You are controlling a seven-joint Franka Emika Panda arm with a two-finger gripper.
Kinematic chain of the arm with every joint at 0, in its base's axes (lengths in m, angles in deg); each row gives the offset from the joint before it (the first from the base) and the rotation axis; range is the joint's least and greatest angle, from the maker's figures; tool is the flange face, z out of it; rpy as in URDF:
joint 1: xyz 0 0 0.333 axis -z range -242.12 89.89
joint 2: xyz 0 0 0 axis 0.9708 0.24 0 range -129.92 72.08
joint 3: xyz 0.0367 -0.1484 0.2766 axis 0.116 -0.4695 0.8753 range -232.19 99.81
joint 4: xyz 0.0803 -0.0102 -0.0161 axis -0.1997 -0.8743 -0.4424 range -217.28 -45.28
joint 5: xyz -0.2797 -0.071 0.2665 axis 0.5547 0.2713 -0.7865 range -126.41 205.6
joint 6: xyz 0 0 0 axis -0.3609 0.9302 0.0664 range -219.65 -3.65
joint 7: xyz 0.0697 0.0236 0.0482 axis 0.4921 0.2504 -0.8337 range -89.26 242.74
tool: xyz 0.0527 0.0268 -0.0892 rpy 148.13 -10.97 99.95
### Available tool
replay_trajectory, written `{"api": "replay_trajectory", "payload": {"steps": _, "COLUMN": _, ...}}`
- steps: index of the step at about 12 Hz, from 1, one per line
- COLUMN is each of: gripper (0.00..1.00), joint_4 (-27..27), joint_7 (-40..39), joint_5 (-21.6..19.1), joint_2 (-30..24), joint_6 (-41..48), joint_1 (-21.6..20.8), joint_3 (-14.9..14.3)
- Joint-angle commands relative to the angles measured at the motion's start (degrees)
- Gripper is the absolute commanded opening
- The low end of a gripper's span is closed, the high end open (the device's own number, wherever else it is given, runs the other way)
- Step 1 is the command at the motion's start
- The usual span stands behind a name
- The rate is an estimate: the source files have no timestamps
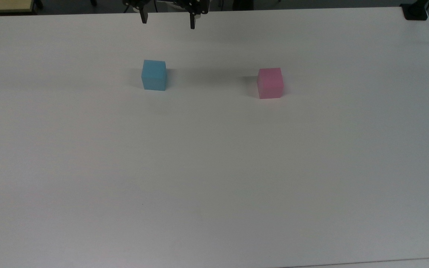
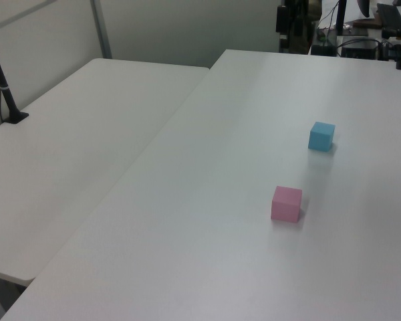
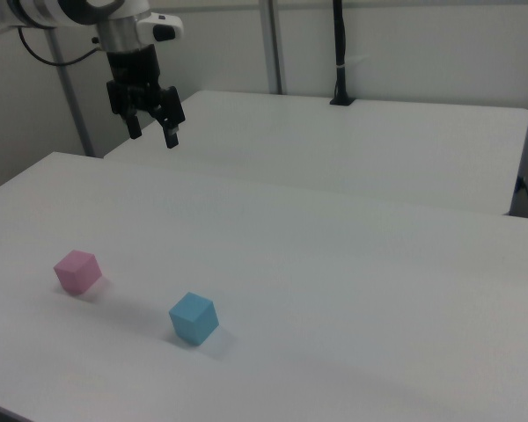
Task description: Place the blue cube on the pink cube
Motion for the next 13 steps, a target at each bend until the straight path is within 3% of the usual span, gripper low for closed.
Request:
{"api": "replay_trajectory", "payload": {"steps": 1, "gripper": 1.00, "joint_4": -1.0, "joint_7": 0.3, "joint_5": -1.0, "joint_2": -1.2, "joint_6": 1.0, "joint_1": -0.2, "joint_3": -0.2}}
{"api": "replay_trajectory", "payload": {"steps": 13, "gripper": 1.00, "joint_4": -1.2, "joint_7": 0.0, "joint_5": -1.0, "joint_2": -1.1, "joint_6": 1.3, "joint_1": -0.6, "joint_3": 0.3}}
